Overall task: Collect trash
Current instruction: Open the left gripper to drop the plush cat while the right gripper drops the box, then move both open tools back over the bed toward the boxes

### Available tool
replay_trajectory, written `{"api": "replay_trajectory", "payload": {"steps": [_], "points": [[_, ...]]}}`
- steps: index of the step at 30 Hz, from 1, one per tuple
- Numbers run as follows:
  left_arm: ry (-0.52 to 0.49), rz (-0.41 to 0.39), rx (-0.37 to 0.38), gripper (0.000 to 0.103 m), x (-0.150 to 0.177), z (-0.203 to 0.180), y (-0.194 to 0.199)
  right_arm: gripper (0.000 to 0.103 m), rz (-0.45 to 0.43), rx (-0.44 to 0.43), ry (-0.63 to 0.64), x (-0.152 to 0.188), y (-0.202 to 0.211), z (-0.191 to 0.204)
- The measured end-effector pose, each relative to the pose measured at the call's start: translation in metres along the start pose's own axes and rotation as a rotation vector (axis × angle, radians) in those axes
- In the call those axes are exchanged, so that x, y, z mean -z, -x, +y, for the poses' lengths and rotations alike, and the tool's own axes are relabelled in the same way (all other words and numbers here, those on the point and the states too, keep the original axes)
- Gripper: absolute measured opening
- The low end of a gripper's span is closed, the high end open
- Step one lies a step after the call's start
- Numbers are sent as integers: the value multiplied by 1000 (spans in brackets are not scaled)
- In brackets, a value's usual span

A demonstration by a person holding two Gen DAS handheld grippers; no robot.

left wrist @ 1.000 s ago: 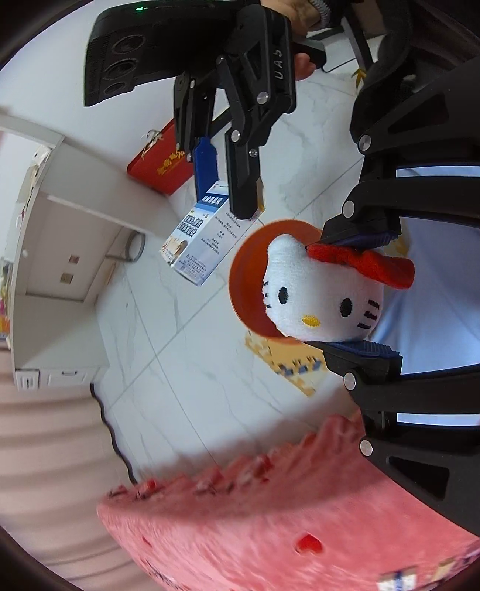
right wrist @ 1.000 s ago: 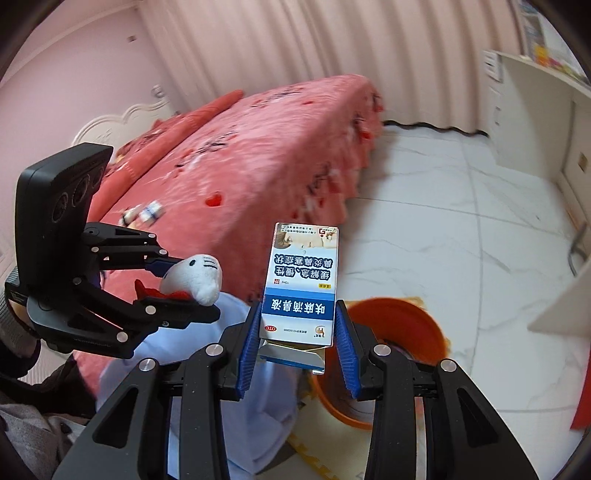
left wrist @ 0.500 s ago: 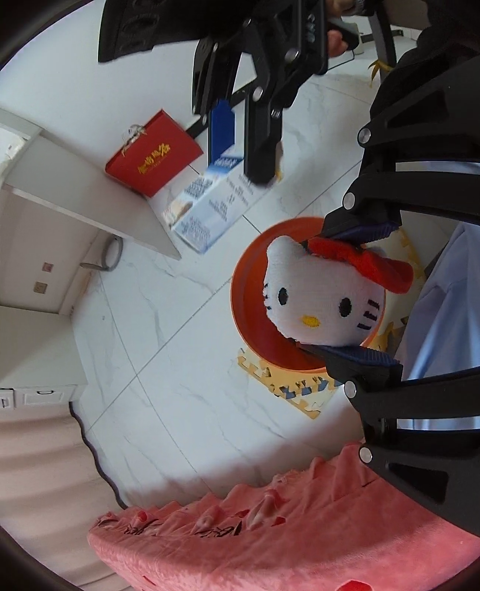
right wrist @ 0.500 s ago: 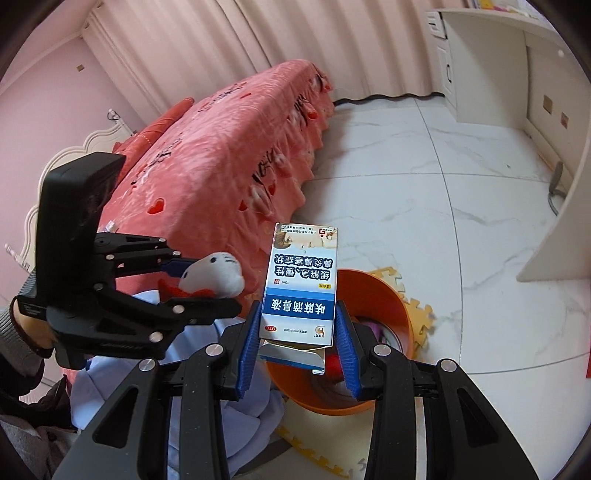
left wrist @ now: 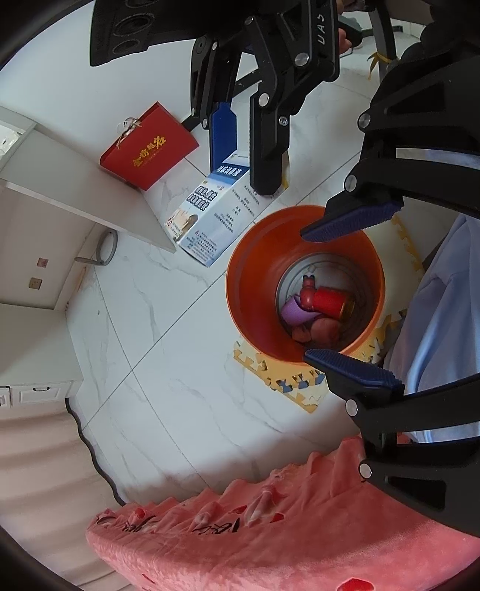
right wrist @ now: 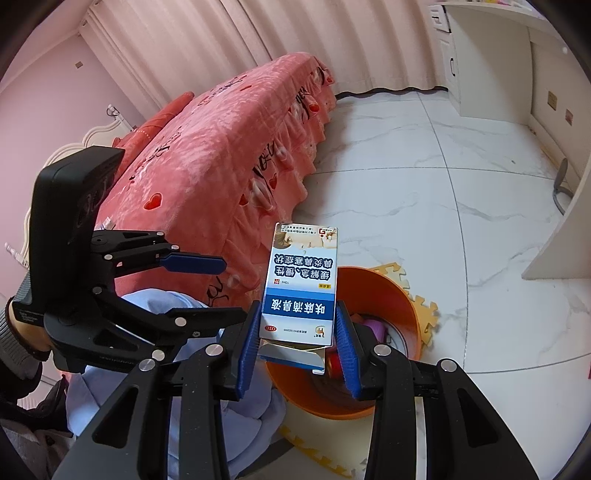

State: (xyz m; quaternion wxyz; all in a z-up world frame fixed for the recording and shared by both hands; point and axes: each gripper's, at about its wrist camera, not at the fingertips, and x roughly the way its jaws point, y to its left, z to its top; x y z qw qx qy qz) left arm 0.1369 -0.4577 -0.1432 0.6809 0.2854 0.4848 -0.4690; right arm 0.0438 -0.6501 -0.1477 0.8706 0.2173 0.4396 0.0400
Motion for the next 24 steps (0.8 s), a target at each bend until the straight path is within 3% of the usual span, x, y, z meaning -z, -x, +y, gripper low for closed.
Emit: {"api": "replay_trajectory", "payload": {"steps": [7,10,24], "points": [[12,8,-8,62,2,2,1,42,17,10,-4,-6,-9,2],[19,9,-10,62,3,5,2,49,17,30,-10,-6,-12,1],[42,-2,-29,62,15,12,15,49,17,11,7,-7,-5,15]]}}
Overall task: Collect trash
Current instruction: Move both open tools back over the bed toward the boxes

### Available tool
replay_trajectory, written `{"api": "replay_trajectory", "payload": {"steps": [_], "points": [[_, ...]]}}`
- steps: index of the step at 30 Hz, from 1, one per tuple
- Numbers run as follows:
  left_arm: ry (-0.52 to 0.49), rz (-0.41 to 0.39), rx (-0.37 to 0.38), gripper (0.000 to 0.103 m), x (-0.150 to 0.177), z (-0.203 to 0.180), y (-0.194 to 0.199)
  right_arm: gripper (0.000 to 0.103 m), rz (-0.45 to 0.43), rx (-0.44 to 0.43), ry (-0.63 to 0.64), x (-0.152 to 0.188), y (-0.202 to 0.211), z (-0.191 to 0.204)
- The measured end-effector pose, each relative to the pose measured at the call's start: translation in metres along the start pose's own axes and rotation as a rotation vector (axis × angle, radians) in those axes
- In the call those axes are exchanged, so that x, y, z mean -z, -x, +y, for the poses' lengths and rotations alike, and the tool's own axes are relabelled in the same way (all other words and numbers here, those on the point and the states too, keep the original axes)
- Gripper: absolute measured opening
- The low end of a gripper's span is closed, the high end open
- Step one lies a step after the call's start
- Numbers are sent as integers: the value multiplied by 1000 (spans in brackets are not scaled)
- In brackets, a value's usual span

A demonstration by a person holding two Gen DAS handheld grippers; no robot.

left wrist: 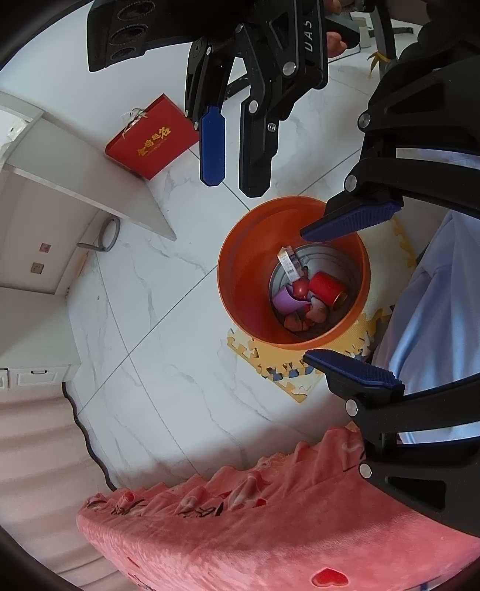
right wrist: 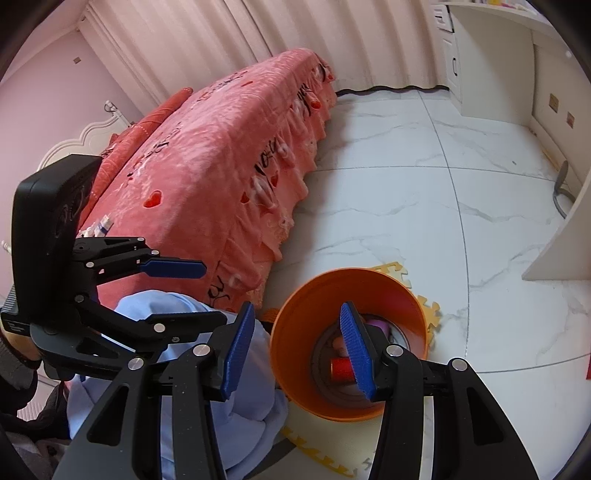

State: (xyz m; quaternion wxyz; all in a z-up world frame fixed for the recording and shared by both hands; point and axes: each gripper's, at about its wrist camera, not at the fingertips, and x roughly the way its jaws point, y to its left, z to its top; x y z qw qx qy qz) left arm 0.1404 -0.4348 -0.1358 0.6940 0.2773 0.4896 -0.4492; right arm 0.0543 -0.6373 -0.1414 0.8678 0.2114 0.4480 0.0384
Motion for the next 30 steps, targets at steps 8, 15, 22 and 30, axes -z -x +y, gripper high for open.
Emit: {"api": "replay_trajectory", "payload": {"steps": [8,15,22,30], "points": [[37,-58,-45,76,20,10,32,60,0,-50,58,-4,4,37],[108,-111,-102,83,47,28,65,71,0,-96,134,-10,4,82],[195,-155,-179,89,81,45,98,76,15,-158,217,-14,-4,137],[304,-168,-261,89,132,71,132,84,51,-237,317,-16,-27,206]]}}
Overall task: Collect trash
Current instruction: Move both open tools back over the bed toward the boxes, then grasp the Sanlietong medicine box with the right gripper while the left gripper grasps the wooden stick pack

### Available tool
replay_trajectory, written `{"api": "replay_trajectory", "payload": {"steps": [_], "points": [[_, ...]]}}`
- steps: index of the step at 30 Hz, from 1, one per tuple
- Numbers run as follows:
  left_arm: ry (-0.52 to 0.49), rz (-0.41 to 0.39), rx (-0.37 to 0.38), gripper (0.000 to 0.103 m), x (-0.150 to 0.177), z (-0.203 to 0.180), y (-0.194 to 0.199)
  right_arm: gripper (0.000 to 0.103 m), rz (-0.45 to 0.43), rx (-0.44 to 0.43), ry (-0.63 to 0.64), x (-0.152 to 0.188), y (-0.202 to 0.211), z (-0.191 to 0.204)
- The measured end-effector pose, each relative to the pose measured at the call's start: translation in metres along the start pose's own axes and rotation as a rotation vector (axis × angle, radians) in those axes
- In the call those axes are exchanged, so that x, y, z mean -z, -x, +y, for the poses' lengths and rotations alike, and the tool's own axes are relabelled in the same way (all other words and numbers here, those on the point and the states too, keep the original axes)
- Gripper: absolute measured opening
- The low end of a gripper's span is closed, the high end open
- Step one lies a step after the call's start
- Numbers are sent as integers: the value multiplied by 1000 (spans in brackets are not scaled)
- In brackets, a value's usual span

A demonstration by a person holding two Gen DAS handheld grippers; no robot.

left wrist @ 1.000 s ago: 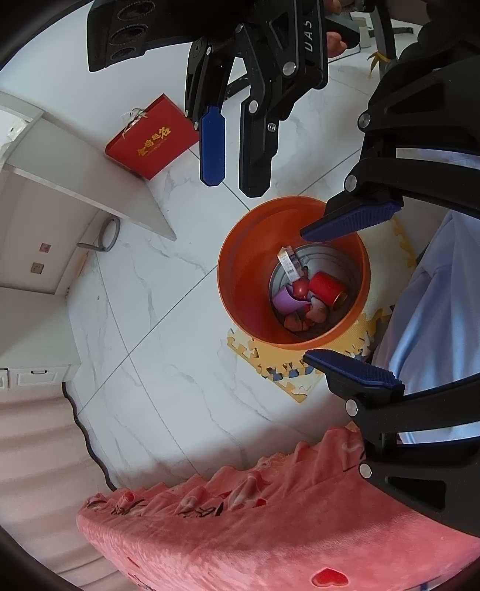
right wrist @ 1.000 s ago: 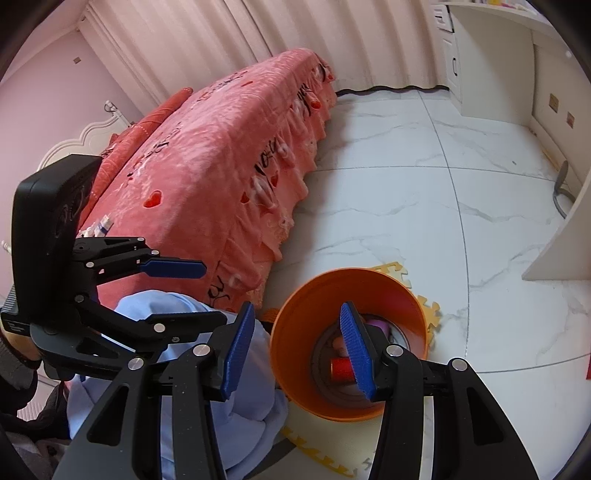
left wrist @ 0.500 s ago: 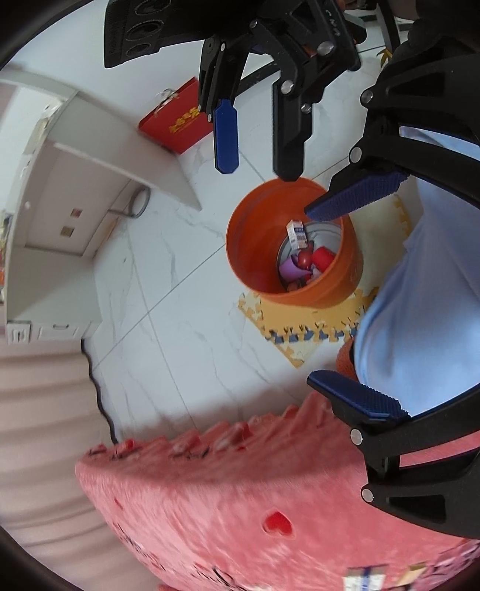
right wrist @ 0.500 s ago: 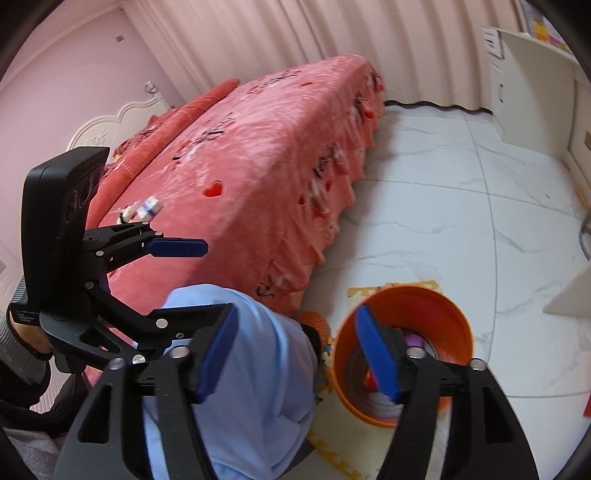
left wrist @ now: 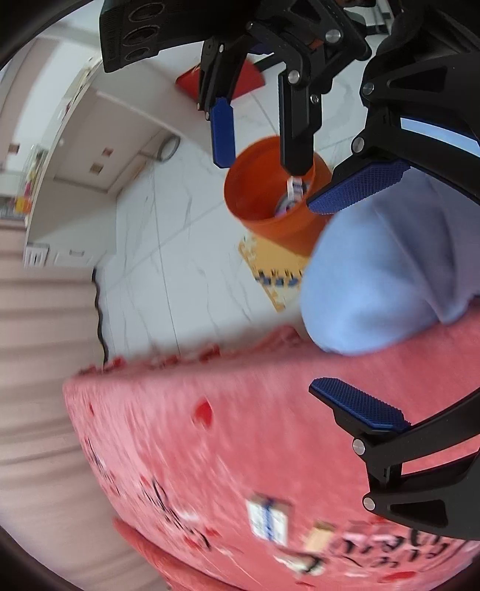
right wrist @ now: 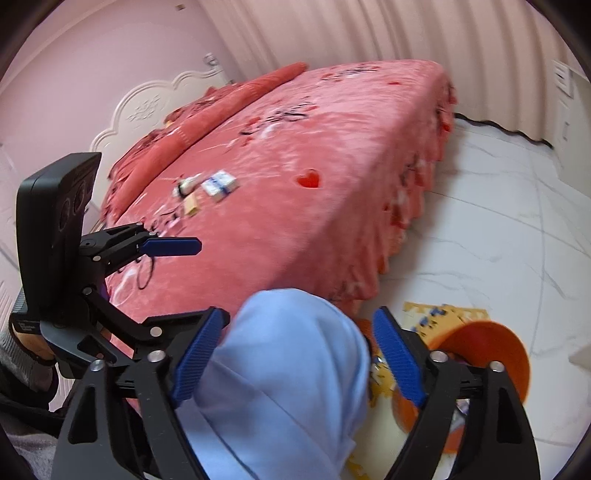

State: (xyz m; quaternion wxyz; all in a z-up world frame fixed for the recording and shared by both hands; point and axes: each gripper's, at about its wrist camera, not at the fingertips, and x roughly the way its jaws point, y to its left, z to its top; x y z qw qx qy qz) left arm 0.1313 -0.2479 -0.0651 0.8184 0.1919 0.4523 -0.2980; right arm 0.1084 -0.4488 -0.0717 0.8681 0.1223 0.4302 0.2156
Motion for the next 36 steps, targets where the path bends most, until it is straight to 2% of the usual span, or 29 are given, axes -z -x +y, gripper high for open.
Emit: {"api": "replay_trajectory", "payload": {"steps": [8,17,25,36], "points": [[163,-24,-83,89,33,64,29,84,50,-81,127,-28,-46,61],[309,-37,-144,89,51,134,43,84,77,-142,258,-70,-96,116],[385,-42,-174,89,48,198,41,84,87,-160,336,-115,-146,142],[504,-8,-168,89,43,261,0,84,146,-142,437,-171,-252,150]]}}
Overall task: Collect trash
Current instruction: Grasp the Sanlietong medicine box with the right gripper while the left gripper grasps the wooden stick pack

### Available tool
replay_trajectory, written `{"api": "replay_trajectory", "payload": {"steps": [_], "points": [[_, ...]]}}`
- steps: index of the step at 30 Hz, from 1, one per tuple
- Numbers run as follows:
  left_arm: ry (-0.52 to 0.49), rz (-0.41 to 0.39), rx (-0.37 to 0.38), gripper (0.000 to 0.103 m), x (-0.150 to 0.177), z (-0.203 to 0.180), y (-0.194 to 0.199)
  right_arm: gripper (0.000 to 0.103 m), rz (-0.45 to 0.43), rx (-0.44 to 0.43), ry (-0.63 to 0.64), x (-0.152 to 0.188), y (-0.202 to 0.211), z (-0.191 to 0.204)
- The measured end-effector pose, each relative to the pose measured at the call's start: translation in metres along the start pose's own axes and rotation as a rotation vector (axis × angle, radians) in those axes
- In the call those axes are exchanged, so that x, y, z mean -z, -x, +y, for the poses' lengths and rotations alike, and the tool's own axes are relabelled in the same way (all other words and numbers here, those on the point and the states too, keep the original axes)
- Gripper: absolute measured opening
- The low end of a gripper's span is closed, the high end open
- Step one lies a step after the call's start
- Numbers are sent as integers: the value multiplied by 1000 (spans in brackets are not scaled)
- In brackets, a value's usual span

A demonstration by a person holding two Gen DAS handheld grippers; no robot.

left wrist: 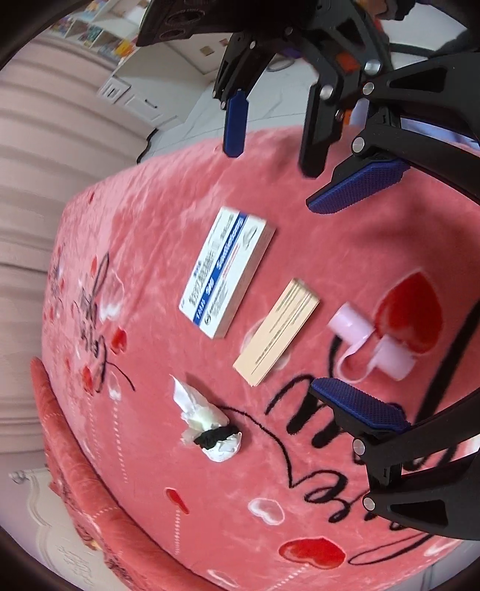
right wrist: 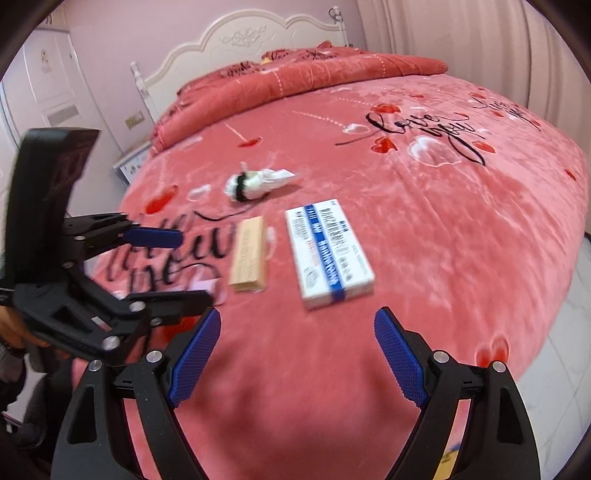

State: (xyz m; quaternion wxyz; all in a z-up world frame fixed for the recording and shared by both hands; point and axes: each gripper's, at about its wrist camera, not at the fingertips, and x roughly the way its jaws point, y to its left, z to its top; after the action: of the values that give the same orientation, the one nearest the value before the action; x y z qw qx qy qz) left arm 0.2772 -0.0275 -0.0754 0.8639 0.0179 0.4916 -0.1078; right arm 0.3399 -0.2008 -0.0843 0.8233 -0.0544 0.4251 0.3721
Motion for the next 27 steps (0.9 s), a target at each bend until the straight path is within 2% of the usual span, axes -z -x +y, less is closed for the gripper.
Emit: {"api": "replay_trajectory", "payload": {"steps": [2,5,9,10,11,13,18,22,25,27], "points": [[24,7,-29,89,-4,9,-8,84,6,-5,7,-8,-15,-8],[75,8,-13,89,-8,22,-15,84,25,5,23,-19,-37,-18],[113,18,-37,89,-10,31,-23,84,51,2,68,-26,-60,-20],[121,25,-40,89,-10,32,-25,79,59,6,84,-27,-66,-20],[129,31,-43,89,-10,33,-28,60,77,5,99,-27,-75,-21],[146,36,-52,89,-10,33,-30,58,86,11,120,-25,-83,-22],[217,50,-89,89,-18,27,-45,58,34,7,98,-22,-66,-34],[338,44,-156,89,-20,25,-58,58,17,6,71,-17,-46,-44],[379,38,-219,89,-22,24,-65,58,0,-1,55,-12,-32,-48],[371,31,-173,82,-22,23,-68,58,-15,-9,39,-8,-23,-50]]}}
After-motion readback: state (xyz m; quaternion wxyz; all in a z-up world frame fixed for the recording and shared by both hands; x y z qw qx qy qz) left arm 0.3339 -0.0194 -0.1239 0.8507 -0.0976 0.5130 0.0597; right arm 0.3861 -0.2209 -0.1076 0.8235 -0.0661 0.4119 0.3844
